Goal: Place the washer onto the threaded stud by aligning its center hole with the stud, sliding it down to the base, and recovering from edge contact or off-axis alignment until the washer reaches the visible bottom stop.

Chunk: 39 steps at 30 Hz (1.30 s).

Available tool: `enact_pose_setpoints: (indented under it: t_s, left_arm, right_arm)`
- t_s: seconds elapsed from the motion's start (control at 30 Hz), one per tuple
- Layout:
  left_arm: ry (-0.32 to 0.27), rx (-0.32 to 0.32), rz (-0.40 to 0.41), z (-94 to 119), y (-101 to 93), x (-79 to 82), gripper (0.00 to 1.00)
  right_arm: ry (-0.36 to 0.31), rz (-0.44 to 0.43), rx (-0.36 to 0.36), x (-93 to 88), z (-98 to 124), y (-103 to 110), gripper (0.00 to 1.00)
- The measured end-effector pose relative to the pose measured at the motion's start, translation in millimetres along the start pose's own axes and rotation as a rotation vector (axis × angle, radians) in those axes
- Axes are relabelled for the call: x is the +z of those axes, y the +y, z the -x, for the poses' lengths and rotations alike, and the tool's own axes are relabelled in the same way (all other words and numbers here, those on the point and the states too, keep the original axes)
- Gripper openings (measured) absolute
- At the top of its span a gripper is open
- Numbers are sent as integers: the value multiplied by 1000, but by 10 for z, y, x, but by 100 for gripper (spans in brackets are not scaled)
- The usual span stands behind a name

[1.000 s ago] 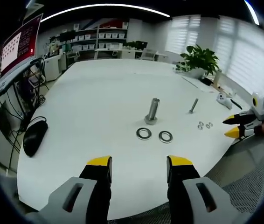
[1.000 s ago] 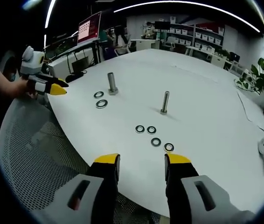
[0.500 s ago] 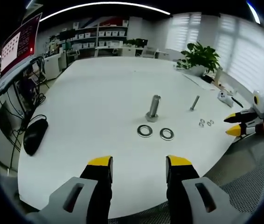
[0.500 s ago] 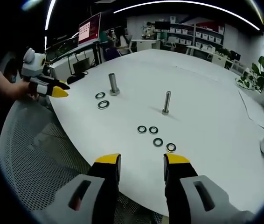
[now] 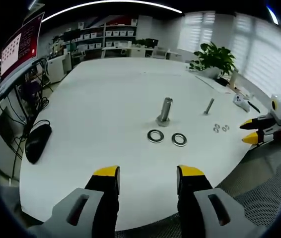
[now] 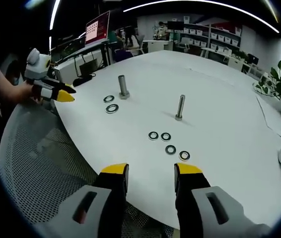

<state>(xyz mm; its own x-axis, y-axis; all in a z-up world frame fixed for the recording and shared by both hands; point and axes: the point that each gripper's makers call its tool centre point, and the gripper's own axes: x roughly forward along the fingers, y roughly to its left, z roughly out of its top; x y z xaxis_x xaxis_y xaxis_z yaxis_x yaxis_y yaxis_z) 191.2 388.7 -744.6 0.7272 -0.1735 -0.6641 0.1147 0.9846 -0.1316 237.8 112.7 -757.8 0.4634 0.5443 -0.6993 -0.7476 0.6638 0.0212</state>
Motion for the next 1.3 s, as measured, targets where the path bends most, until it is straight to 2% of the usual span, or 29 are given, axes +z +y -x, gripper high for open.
enact_pose_setpoints:
  t_s: [0.7,1.3]
  left_arm:
    - [34,16,-13,-16,29,-62,45]
    - [52,-10,-30,-13,-44,-76,43]
  right_arm:
    - [-10,5,26,17,2,47,40]
    - [-10,-15,2,3,11,-18,41]
